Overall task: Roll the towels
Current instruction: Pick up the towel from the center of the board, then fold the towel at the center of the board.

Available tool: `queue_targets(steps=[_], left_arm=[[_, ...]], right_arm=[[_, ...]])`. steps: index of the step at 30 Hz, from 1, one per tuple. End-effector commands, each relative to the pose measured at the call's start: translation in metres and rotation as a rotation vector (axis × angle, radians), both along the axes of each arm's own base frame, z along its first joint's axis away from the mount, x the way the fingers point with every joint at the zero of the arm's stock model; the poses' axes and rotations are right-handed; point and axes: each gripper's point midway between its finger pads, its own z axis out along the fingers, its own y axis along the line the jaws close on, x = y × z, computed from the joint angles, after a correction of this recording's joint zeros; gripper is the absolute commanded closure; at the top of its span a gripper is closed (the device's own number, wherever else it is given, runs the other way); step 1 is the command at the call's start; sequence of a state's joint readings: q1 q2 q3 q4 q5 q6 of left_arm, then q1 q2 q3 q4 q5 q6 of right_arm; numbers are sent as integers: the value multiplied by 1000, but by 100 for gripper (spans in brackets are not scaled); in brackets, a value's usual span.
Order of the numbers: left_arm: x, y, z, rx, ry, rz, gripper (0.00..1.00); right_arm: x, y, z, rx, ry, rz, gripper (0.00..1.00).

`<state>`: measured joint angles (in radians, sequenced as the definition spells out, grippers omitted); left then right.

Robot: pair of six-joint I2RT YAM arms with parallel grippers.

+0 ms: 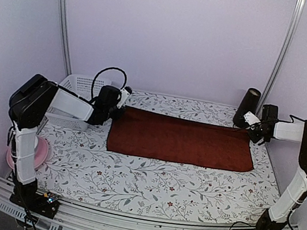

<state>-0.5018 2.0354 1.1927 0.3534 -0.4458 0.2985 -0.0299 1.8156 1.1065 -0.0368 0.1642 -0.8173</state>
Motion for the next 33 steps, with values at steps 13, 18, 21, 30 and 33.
queue_targets(steps=[13, 18, 21, 30, 33], left_arm=[[-84, 2, 19, -61, 93, -120, 100], [-111, 1, 0, -44, 195, -121, 100], [-127, -1, -12, -32, 253, -133, 100], [-149, 3, -13, -29, 277, -91, 100], [-155, 6, -9, -40, 267, -83, 100]], right_arm=[[-82, 16, 3, -33, 29, 217, 98], [-106, 15, -15, -57, 98, 237, 97], [-118, 15, -23, -83, 137, 261, 97], [-136, 18, -18, -60, 176, 304, 98], [-141, 21, -11, -36, 174, 322, 98]])
